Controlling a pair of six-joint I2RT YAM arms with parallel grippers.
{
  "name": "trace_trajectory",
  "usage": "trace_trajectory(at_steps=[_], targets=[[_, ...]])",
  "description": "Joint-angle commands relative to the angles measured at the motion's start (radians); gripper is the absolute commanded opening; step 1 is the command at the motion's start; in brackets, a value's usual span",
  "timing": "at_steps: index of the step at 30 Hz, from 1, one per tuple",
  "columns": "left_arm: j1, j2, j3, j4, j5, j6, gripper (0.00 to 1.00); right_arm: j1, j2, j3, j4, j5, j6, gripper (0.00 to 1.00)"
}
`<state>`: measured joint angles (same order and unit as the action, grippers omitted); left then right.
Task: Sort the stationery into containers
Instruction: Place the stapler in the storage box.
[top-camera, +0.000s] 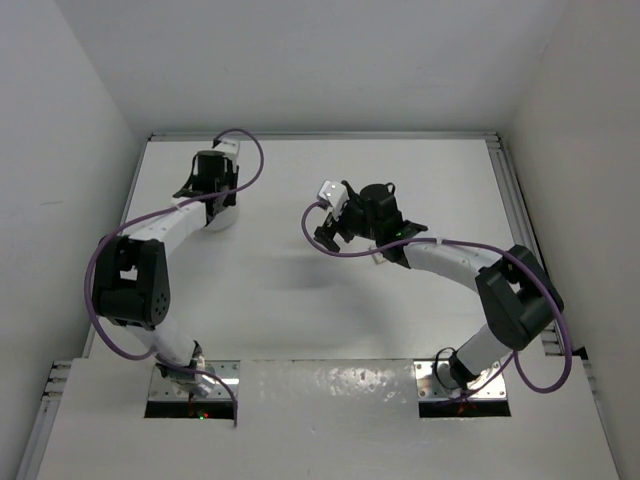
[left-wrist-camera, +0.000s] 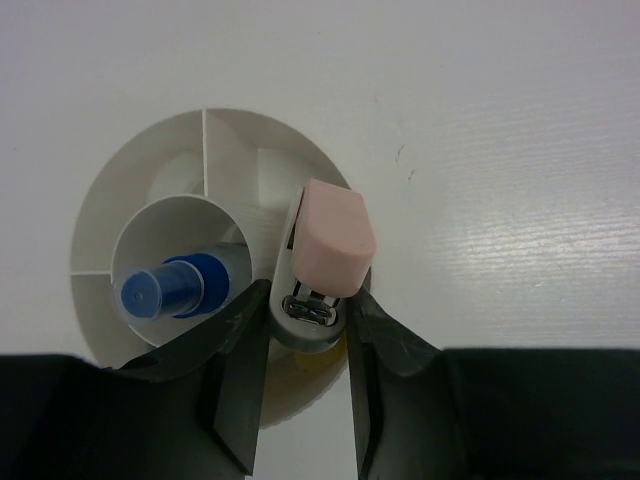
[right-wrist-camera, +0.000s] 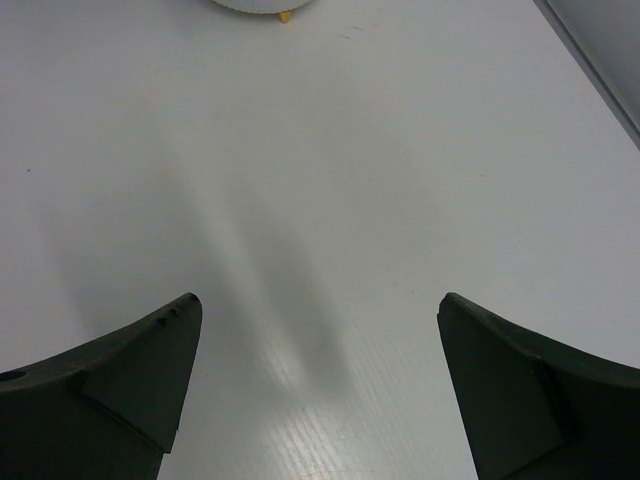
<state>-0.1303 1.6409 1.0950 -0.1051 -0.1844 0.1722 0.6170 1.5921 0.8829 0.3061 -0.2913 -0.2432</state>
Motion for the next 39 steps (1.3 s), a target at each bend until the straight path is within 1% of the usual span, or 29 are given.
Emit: trace_trajectory(at_steps=[1,4,8,12,18,19,20,22,23,24,28,31,33,36,37,38,39], targets=[[-0.008,0.004,0.012,-0.016,-0.038,-0.088,0.00,-0.005,-0.031,0.008,0.018,-0.008,-0.001,0.99],[-0.008,-0.004,0.016,-0.041,-0.027,-0.112,0.00,-0.005,-0.027,0.016,0.016,-0.009,-0.005,0.99],[-0.009,-0.023,0.025,-0.085,-0.004,-0.079,0.00,-0.003,-0.026,0.024,0.010,-0.012,-0.007,0.99],[-0.006,-0.050,0.052,-0.142,-0.018,-0.066,0.00,-0.005,-0.023,0.027,0.011,-0.017,-0.007,0.99],[-0.003,-0.058,0.049,-0.157,-0.020,-0.086,0.00,-0.003,-0.014,0.030,0.018,-0.025,-0.005,0.99],[-0.003,-0.053,0.048,-0.157,-0.014,-0.088,0.10,-0.003,-0.012,0.030,0.016,-0.025,-0.005,0.99],[-0.003,-0.050,0.046,-0.157,-0.009,-0.091,0.17,-0.005,-0.014,0.031,0.016,-0.025,-0.005,0.99],[-0.005,-0.044,0.049,-0.153,-0.006,-0.091,0.29,-0.005,-0.017,0.027,0.011,-0.023,-0.007,0.99],[-0.003,-0.046,0.051,-0.151,-0.006,-0.088,0.32,-0.003,-0.021,0.025,0.008,-0.023,-0.011,0.99],[-0.003,-0.044,0.052,-0.150,-0.006,-0.086,0.37,-0.005,-0.021,0.019,0.007,-0.022,-0.011,0.99],[0.000,-0.044,0.062,-0.142,-0.007,-0.066,0.40,-0.005,-0.029,0.011,0.005,0.000,0.001,0.99],[0.003,-0.046,0.060,-0.136,-0.009,-0.063,0.48,-0.014,-0.032,0.016,-0.012,0.011,0.028,0.99],[0.006,-0.050,0.062,-0.134,0.000,-0.063,0.48,-0.019,-0.038,0.016,-0.025,0.026,0.039,0.99],[0.005,-0.058,0.071,-0.136,0.014,-0.057,0.48,-0.036,-0.053,0.025,-0.079,0.125,0.103,0.99],[0.003,-0.062,0.080,-0.137,0.023,-0.045,0.48,-0.043,-0.057,0.028,-0.102,0.192,0.131,0.99],[0.003,-0.075,0.086,-0.137,0.051,-0.033,0.48,-0.054,-0.061,0.030,-0.161,0.225,0.186,0.94],[0.001,-0.082,0.088,-0.136,0.068,-0.025,0.48,-0.081,-0.069,0.028,-0.198,0.250,0.208,0.85]])
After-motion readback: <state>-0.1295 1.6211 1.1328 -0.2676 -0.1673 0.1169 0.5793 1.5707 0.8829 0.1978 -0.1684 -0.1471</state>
